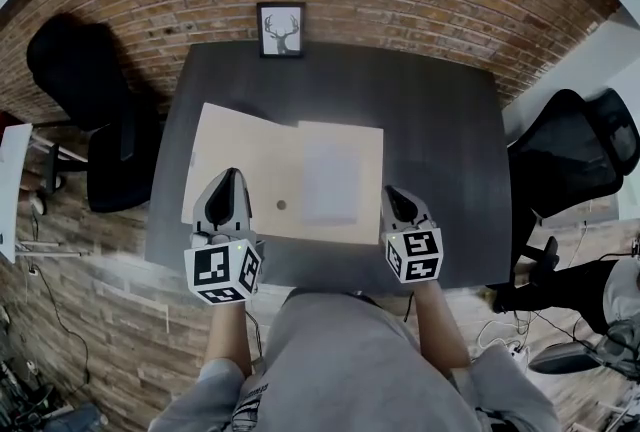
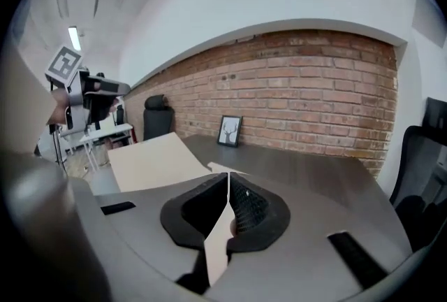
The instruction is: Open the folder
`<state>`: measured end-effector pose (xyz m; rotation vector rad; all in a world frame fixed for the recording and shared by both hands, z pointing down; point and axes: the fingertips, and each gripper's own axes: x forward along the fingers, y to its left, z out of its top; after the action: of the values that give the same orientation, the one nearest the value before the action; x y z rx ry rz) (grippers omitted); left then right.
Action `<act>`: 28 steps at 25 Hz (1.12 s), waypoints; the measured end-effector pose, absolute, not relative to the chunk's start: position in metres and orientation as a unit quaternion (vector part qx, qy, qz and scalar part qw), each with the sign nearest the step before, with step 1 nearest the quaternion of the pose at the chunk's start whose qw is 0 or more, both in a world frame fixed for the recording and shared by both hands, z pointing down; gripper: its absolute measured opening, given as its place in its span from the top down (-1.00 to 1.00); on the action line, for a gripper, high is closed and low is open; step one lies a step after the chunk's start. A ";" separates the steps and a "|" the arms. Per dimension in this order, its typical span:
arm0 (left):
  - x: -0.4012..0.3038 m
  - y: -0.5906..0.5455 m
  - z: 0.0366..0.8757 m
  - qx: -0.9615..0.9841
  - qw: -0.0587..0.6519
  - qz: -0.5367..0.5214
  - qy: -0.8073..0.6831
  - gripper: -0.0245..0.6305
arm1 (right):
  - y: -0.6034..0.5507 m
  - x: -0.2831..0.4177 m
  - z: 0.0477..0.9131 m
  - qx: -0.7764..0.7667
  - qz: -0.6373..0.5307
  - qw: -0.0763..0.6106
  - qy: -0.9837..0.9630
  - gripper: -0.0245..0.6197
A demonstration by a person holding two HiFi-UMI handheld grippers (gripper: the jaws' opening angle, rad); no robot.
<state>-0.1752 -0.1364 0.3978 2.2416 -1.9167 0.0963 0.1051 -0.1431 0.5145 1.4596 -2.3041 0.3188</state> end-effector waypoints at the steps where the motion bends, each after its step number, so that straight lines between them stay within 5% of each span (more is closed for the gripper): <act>1: -0.167 -0.137 0.395 0.761 0.091 0.032 -0.642 0.89 | -0.145 0.104 0.502 0.523 0.104 0.185 -0.825 0.90; 14: -0.086 -0.143 0.373 0.799 0.050 0.020 -0.598 0.89 | -0.142 0.095 0.375 0.561 -0.006 0.070 -0.825 0.90; 28: -0.068 -0.143 0.378 0.803 0.038 0.029 -0.595 0.89 | -0.141 0.097 0.377 0.561 -0.019 0.070 -0.825 0.93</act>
<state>-0.0685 -0.1425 0.3783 2.4627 -1.8246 0.0882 0.0969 -0.1408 0.3766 1.6880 -2.4814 -0.0557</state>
